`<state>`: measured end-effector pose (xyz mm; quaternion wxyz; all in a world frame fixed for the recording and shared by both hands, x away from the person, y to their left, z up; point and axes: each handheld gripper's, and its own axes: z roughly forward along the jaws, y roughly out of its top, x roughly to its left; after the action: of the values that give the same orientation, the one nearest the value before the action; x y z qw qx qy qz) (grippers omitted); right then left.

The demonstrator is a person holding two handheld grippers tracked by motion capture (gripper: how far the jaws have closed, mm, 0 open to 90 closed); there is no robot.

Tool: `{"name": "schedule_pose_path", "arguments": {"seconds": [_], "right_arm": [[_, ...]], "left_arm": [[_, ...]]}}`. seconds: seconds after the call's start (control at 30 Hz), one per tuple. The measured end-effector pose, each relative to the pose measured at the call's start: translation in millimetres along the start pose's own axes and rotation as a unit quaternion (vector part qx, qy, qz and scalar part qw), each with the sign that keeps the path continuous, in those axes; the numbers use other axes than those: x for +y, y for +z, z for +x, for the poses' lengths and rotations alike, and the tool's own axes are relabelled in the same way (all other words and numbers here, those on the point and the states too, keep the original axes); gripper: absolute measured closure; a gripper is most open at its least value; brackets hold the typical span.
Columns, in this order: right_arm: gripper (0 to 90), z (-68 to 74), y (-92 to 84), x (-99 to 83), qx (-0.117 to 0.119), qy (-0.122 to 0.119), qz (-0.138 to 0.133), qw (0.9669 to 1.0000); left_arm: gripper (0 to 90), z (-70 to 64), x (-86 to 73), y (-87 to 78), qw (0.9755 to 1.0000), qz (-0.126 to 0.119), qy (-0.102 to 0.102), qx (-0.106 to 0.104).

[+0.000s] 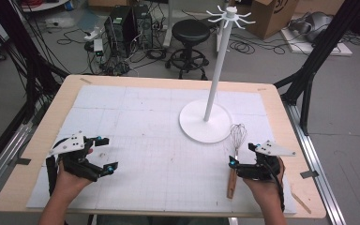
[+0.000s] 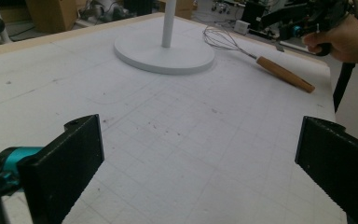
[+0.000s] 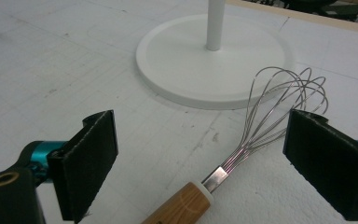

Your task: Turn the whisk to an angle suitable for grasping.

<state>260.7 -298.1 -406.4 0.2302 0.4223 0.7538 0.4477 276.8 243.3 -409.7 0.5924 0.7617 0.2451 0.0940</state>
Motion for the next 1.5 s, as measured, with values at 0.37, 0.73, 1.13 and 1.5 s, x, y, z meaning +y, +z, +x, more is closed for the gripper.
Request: {"name": "schedule_pose_path", "arguments": {"seconds": [0.37,0.73,1.13,1.5], "right_arm": [[16.2,1.2,12.7,-5.5,-0.033,0.007,0.055,0.9979],[34.8,8.4,25.2,-25.9,-0.037,0.058,0.139,0.9879],[47.3,16.9,16.1,-30.0,-0.060,0.055,0.161,0.9836],[54.5,9.3,1.4,-35.1,-0.070,0.066,0.167,0.9812]], "left_arm": [[1.7,-3.2,-1.4,0.8,0.9999,0.010,0.006,-0.001],[1.6,-3.3,-1.9,4.6,0.9999,0.015,0.005,-0.005],[1.7,-3.9,-1.5,6.7,0.9998,0.016,0.006,-0.011],[1.7,-4.3,-2.0,9.2,0.9997,0.022,0.007,-0.012]]}}
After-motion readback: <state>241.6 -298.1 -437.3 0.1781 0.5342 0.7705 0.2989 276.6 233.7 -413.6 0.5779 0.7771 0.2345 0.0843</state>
